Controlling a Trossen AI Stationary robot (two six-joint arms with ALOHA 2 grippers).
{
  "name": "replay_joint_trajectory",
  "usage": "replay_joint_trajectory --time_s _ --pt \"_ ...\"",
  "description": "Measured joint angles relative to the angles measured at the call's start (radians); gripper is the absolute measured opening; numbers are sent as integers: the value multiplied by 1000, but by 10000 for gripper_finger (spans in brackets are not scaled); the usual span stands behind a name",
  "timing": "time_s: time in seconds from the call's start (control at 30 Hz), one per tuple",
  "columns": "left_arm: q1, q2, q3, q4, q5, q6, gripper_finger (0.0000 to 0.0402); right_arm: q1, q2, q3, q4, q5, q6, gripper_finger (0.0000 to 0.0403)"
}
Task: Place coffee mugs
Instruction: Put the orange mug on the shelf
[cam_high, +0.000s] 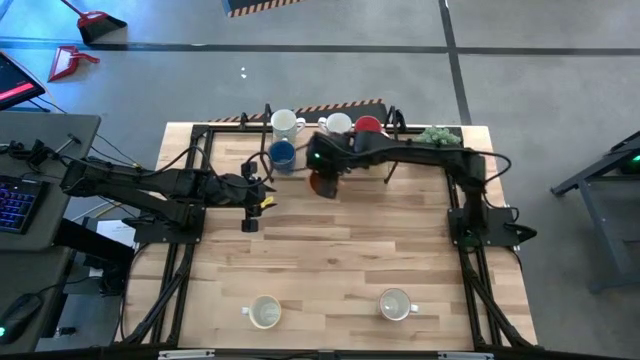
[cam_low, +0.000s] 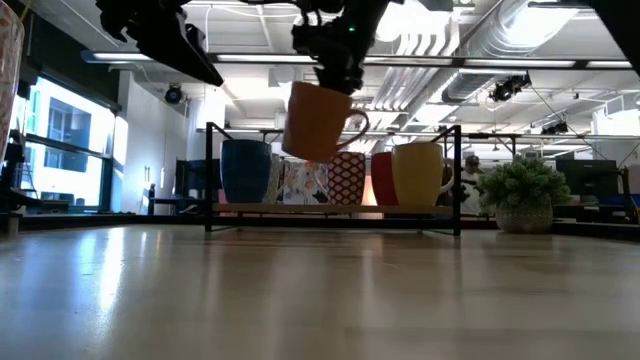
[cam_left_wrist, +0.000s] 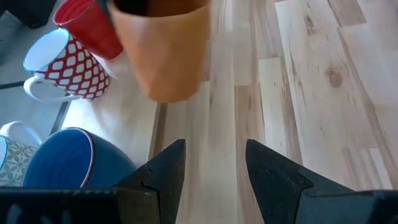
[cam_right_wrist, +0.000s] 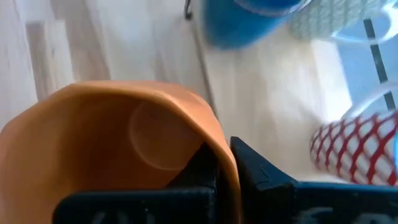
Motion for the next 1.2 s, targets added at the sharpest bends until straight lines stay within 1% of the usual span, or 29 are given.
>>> replay_joint_trajectory --time_s 0.13,0.23,0.37,0.6,0.83,0.93,1.2 --pt "0 0 0 -33 0 0 159 -42 77 105 -70 -29 47 0" --pt "0 0 0 -65 0 1 159 -68 82 134 -105 -34 121 0" --pt "0 0 0 -78 0 3 159 -95 80 133 -157 -45 247 0" --pt "0 0 0 -78 -6 26 159 -106 79 133 -172 -68 406 0" --pt "0 0 0 -78 -7 16 159 -152 83 133 -200 8 492 0" --pt "0 0 0 -78 -7 7 159 -168 93 132 -244 1 533 0" --pt "0 0 0 -77 -7 7 159 -178 120 131 -270 -16 666 0"
